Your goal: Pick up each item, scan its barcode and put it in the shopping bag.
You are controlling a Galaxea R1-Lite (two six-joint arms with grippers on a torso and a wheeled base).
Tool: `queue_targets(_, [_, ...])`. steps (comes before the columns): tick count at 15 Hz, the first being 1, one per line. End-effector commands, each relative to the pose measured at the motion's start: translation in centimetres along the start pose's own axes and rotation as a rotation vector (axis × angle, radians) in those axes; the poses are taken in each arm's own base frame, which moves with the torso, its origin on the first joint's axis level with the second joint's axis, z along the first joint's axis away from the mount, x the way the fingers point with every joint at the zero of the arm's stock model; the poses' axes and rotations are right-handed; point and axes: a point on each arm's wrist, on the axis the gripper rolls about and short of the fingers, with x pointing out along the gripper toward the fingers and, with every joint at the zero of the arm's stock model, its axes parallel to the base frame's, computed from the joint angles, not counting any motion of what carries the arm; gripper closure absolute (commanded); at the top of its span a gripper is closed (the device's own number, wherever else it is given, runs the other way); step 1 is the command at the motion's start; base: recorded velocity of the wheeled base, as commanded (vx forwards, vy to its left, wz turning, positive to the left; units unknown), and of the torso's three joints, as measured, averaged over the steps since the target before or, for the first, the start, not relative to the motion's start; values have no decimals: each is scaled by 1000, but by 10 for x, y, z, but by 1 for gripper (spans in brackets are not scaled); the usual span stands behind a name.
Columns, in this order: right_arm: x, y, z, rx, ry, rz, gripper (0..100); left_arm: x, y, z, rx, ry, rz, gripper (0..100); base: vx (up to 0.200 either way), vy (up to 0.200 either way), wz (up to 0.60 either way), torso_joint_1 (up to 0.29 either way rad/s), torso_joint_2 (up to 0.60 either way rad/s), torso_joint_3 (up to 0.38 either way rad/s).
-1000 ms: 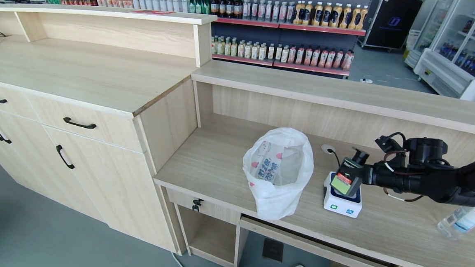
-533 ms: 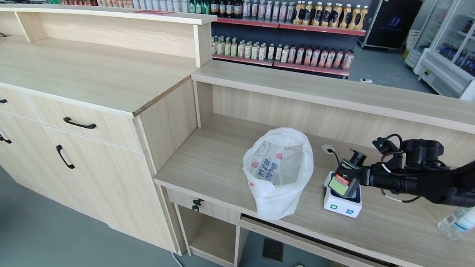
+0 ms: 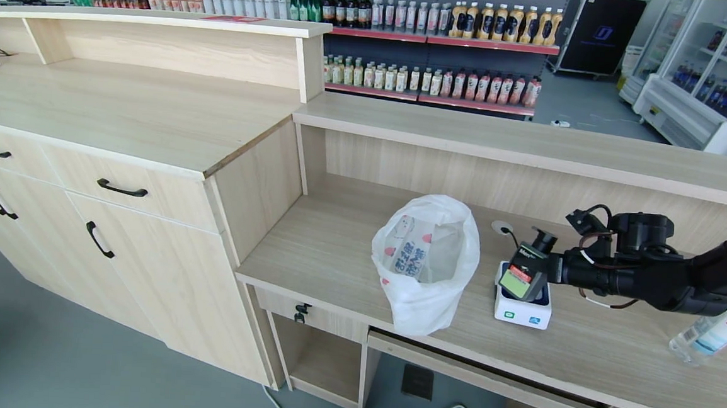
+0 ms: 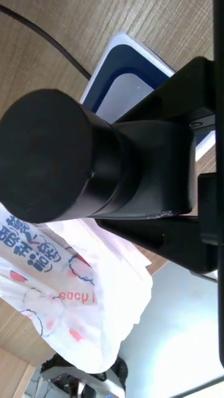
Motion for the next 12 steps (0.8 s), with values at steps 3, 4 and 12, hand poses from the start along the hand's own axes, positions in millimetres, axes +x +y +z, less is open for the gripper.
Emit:
queue_targets(3, [-14,8,13,-46,-34,-6,100,0,0,0,0,-1,0,0,0,0,0,0,0,0])
queue_targets(4, [-21,13,16,-98,-42,-8,100,0,0,0,0,-1,0,0,0,0,0,0,0,0])
queue_targets(12, [-107,44,35,-818,-83,-368,100,0,0,0,0,-1,0,0,0,0,0,0,0,0])
